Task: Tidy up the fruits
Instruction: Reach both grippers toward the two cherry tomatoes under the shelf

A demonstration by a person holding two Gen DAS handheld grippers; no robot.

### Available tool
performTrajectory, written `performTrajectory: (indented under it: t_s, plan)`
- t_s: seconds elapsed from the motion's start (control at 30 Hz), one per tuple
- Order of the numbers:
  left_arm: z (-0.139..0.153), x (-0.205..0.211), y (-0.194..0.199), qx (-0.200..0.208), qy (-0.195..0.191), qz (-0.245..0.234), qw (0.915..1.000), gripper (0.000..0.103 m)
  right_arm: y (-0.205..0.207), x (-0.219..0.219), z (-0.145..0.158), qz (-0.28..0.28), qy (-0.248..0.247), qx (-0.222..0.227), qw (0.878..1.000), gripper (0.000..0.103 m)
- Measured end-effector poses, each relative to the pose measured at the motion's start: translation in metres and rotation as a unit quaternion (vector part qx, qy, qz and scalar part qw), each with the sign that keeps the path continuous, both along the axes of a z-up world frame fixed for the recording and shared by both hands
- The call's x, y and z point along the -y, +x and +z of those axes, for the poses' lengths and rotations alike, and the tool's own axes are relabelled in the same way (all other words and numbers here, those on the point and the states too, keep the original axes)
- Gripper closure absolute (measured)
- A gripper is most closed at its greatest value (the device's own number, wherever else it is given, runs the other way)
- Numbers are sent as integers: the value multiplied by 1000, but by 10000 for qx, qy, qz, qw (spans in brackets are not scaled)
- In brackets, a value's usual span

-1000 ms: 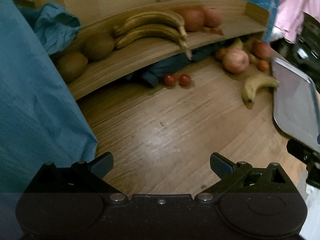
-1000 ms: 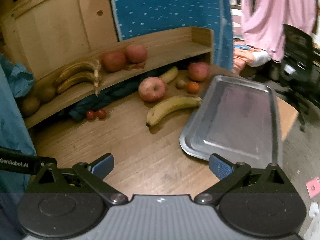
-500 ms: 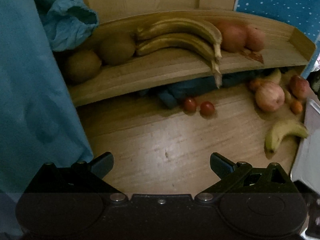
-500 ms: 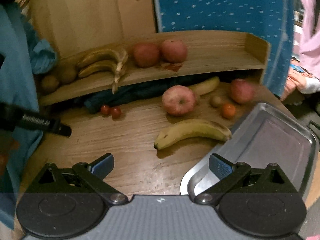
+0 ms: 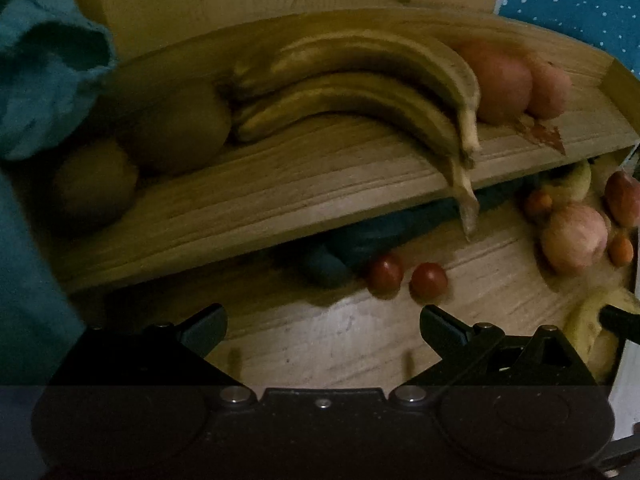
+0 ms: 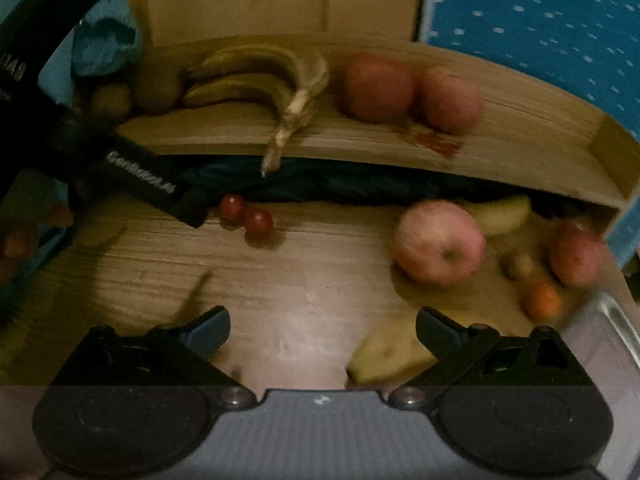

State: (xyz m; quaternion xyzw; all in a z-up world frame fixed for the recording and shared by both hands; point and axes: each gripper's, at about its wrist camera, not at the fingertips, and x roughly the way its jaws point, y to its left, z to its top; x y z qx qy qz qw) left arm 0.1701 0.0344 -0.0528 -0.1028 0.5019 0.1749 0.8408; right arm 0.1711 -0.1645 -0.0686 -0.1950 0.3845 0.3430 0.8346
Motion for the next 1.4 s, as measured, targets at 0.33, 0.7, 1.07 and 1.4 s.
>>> performTrajectory:
  t_s: [0.33, 0.7, 1.07, 1.4]
  plan:
    - [-11, -8, 12, 134, -470, -53, 9988, 12, 17, -39, -20, 467, 46, 11, 9989, 21]
    - [-19, -11, 18, 235, -890, 19, 9957, 39, 28, -51, -30, 801, 231, -144, 9964, 39]
    - [-25, -18, 28, 285, -1003, 156, 9944, 51, 41, -66, -38, 773, 344, -185, 9962, 52]
    - [-23, -16, 26, 354, -1142, 119, 9928, 73, 53, -82, -42, 805, 373, -97, 9960, 77]
